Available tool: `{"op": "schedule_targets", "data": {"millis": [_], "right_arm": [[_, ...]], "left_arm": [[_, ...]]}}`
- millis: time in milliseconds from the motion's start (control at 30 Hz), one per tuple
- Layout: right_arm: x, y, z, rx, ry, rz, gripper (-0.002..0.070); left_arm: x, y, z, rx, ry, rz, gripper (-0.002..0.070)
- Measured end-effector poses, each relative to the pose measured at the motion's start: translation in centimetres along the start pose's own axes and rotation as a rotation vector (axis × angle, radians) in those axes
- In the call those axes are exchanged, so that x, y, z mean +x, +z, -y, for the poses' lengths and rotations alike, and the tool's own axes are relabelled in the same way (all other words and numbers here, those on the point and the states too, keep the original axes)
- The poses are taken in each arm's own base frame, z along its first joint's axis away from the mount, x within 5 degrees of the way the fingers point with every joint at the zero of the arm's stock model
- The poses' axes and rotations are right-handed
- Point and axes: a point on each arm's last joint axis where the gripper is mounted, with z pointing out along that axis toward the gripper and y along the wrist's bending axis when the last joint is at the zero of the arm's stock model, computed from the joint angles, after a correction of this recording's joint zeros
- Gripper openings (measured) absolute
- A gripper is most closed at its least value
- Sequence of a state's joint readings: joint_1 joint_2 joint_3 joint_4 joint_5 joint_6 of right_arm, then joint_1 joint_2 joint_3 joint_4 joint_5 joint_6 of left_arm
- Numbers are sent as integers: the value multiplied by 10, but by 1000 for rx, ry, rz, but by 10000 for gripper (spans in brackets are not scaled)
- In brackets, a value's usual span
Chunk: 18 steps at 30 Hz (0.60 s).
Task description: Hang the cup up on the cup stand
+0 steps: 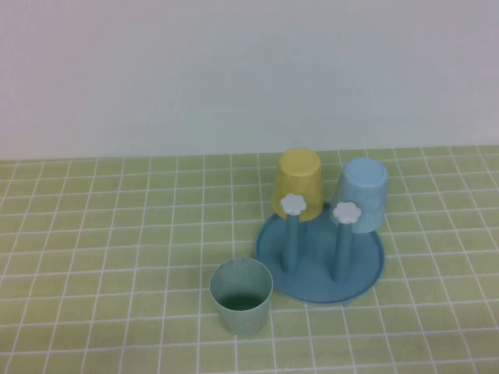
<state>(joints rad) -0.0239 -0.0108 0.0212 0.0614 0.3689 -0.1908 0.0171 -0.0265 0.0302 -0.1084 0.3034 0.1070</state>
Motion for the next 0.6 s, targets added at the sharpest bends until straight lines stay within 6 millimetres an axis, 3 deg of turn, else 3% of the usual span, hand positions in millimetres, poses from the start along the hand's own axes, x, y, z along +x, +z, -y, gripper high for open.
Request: {"op": "schedule_targets", "data": {"millis": [300, 600], "right_arm": [[0, 0, 0, 0, 0, 0, -1], [0, 0, 0, 0, 0, 0, -1]], "left_arm": [[-1, 0, 0, -1, 1, 11, 0], [-19, -2, -2, -23, -1, 213, 0]]}}
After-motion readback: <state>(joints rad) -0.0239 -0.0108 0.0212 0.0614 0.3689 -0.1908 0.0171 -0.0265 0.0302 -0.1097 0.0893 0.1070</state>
